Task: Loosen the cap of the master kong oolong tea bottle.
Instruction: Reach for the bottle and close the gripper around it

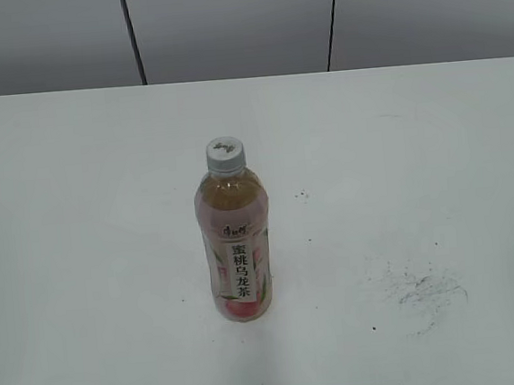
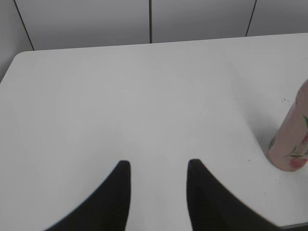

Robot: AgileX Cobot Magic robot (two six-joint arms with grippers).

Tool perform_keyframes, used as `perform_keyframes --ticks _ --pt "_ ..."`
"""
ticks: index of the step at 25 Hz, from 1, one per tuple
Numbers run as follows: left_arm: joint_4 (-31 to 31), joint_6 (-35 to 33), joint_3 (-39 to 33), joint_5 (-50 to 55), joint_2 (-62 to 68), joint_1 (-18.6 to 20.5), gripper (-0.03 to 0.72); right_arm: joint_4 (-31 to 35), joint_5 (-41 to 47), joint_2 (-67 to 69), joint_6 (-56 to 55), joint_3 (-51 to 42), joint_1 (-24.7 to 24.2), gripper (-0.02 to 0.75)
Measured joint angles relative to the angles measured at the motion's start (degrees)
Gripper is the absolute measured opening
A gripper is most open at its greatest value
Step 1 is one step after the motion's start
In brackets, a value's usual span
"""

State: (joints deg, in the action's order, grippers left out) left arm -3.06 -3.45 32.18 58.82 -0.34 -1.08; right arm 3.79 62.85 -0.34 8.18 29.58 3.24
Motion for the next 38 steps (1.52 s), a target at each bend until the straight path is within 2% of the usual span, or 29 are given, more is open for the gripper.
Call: perform_keyframes --ticks 30,33,38 --pt "-0.3 0.0 0.1 -0.1 0.0 0.0 0.241 0.0 0.0 0.0 0.0 0.0 0.0 0.482" --pt "-2.0 0.0 0.7 -5.4 0.0 0.0 0.241 0.0 0.0 0.0 0.0 0.0 0.0 0.482" --pt "-4.1 0.0 0.5 -22.8 4.0 0.0 0.246 0.0 0.0 0.0 0.0 0.0 0.0 0.482"
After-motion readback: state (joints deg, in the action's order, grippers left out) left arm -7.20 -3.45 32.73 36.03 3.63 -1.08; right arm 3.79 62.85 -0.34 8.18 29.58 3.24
